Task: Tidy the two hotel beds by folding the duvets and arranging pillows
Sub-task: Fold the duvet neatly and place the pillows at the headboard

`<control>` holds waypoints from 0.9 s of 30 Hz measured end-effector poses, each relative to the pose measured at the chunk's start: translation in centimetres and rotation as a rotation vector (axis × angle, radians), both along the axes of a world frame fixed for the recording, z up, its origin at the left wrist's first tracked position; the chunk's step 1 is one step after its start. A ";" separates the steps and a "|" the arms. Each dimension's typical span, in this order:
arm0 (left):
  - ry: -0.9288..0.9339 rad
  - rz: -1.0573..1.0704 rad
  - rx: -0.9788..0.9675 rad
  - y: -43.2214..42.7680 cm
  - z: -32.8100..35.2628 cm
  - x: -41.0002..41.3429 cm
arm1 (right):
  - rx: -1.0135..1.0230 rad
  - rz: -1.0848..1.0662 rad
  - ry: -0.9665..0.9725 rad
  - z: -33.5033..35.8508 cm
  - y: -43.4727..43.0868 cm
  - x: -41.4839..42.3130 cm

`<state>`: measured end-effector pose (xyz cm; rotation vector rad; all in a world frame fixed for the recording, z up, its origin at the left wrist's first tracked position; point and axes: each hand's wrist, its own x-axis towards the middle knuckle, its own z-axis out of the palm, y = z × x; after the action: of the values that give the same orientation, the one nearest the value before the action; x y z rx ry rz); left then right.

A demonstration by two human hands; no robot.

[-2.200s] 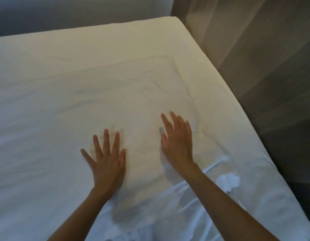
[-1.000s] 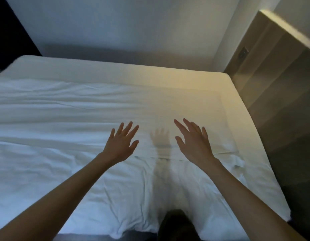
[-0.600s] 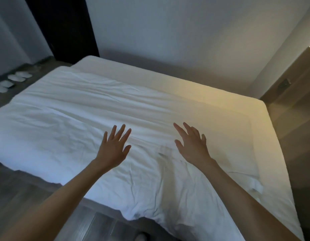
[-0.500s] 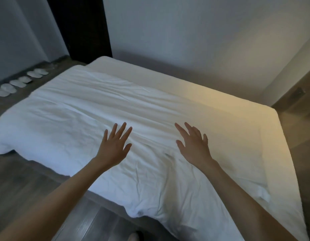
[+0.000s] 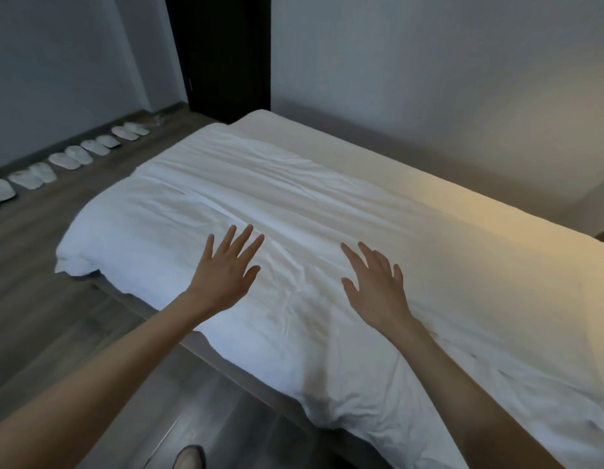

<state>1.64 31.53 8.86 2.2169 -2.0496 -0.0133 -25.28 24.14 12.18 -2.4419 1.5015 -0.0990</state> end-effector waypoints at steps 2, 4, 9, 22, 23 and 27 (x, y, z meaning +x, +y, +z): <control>-0.018 -0.014 0.012 0.1 -0.3 4.6 | 0.000 -0.005 0.009 -0.7 0.4 4.1; -0.030 -0.035 0.030 0.1 -0.5 8.8 | -0.002 -0.015 0.025 -1.4 0.7 8.0; -0.072 -0.053 0.146 -1.2 -0.6 16.6 | 0.037 -0.073 0.027 -2.5 1.0 15.4; -0.036 -0.060 0.227 -14.2 -6.3 27.2 | 0.101 -0.191 0.107 -10.3 -10.3 23.9; -0.022 -0.052 0.232 -15.7 -7.0 27.8 | 0.137 -0.203 0.101 -11.2 -11.8 24.5; -0.015 -0.061 0.327 -20.6 -10.2 29.4 | 0.276 -0.267 0.086 -14.5 -16.3 26.0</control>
<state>31.05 10.95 -1.36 2.3337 -2.2613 -0.3634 0.74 7.80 -2.32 -2.0464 1.7431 0.1534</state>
